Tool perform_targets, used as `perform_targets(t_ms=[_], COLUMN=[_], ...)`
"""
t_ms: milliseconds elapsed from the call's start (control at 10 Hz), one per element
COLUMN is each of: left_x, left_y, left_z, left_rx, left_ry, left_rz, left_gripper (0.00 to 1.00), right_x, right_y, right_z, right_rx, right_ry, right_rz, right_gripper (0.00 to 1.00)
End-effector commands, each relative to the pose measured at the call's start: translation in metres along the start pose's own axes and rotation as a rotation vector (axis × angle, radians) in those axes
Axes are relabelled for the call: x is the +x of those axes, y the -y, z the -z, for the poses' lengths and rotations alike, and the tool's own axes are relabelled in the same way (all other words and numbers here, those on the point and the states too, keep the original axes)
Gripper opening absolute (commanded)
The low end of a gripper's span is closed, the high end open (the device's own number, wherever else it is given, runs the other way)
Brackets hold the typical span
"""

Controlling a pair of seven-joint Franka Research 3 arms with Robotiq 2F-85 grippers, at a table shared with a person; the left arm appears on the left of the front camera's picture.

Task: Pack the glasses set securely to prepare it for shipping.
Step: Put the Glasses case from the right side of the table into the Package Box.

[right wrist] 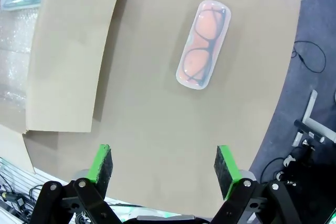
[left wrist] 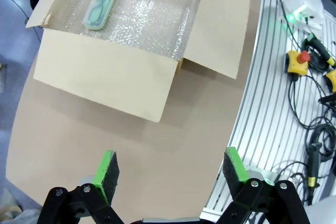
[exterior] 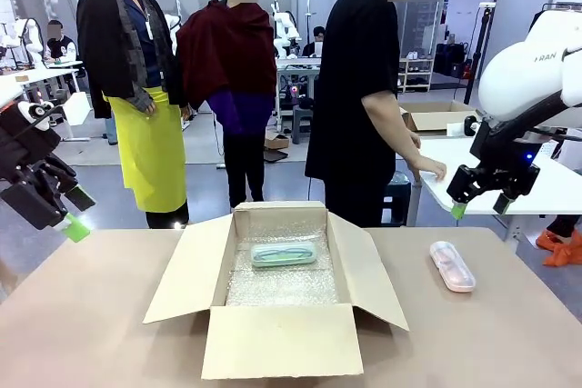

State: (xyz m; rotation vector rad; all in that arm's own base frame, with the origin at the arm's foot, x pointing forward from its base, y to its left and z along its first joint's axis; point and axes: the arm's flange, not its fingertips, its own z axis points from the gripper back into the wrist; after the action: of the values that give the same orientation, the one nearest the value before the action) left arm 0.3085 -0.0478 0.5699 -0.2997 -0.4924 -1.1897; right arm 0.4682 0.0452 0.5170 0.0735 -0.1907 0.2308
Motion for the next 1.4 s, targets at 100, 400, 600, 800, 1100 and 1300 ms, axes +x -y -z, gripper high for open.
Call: perform_targets(t_ms=[100,400,600,800,1100,1300], left_x=[-0.002,-0.002,-0.002,-0.002,-0.002,-0.002], left_y=[-0.001,-0.001,-0.001,-0.001,-0.001,-0.001], left_z=[-0.003,-0.003,-0.003,-0.003,-0.003,-0.003], left_rx=[-0.01,-0.01,-0.01,-0.01,-0.01,-0.01], left_ry=[0.008,0.008,0.008,0.008,0.008,0.008], left_rz=[0.018,0.018,0.018,0.018,0.018,0.018], left_gripper=[1.0,1.0,1.0,1.0,1.0,1.0], right_x=[-0.002,0.011,0.032,0.058,0.095,0.111], right_y=[0.002,0.006,0.013,0.026,0.041,0.051], right_z=[-0.001,0.008,0.033,0.078,0.142,0.17], right_rx=[-0.01,0.001,-0.001,-0.013,-0.087,-0.079], right_ry=[-0.008,0.004,-0.066,-0.108,-0.124,-0.142], right_rz=[-0.003,0.04,0.097,0.163,0.254,0.286], right_gripper=[0.98,0.98,0.98,0.98,0.98,0.98])
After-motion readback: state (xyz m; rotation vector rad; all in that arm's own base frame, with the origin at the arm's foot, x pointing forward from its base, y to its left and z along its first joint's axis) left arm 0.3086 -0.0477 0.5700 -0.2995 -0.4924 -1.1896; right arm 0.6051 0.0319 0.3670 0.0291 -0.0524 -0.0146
